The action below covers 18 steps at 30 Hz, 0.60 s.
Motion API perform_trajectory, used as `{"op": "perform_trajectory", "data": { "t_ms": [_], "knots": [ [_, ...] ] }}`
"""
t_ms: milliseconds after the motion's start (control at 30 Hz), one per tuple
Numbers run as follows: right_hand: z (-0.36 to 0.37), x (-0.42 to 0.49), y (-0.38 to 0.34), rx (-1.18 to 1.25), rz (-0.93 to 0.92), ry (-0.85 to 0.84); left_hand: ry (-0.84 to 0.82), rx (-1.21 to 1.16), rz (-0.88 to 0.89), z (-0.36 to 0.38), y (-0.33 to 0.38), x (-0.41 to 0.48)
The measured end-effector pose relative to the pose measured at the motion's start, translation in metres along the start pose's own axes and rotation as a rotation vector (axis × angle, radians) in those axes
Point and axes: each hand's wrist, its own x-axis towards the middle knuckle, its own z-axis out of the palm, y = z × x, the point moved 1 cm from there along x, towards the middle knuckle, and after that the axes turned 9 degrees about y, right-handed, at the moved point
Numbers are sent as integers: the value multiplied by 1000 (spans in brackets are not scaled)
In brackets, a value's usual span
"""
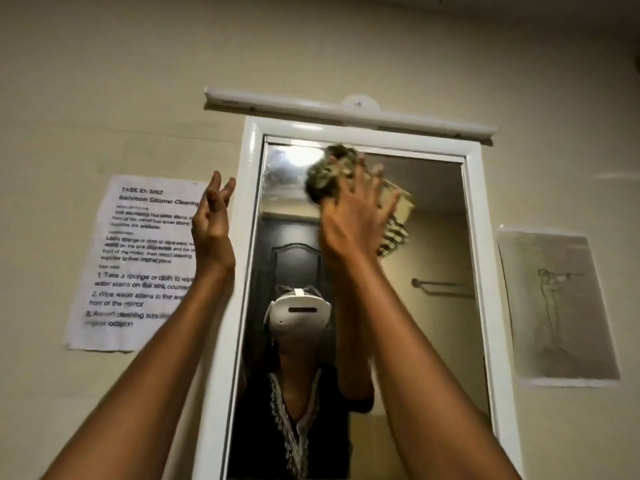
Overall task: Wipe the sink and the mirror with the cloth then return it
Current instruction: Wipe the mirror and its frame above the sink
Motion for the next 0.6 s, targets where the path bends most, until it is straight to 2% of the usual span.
{"op": "perform_trajectory", "data": {
  "t_ms": [67,133,200,267,333,400,500,600],
  "knots": [
    [10,-11,-36,17,-206,-73,4,-52,-61,0,2,2],
    [17,-40,-61,31,-382,-153,58,-225,-179,-4,7,8],
    [18,-80,-74,49,-484,-188,97,-265,-247,-18,9,16],
    [13,-125,-74,82,-511,-205,4,-82,-249,-33,9,16],
    [3,-165,-64,128,-548,-231,-157,164,-219,-44,3,11],
    [-7,-196,-48,130,-658,-275,-237,387,-106,-45,4,7],
    [-14,-204,-24,128,-871,-351,-187,419,24,-31,11,2],
    [-8,-169,-15,87,-991,-347,-132,314,7,-13,8,-6]
  ]
}}
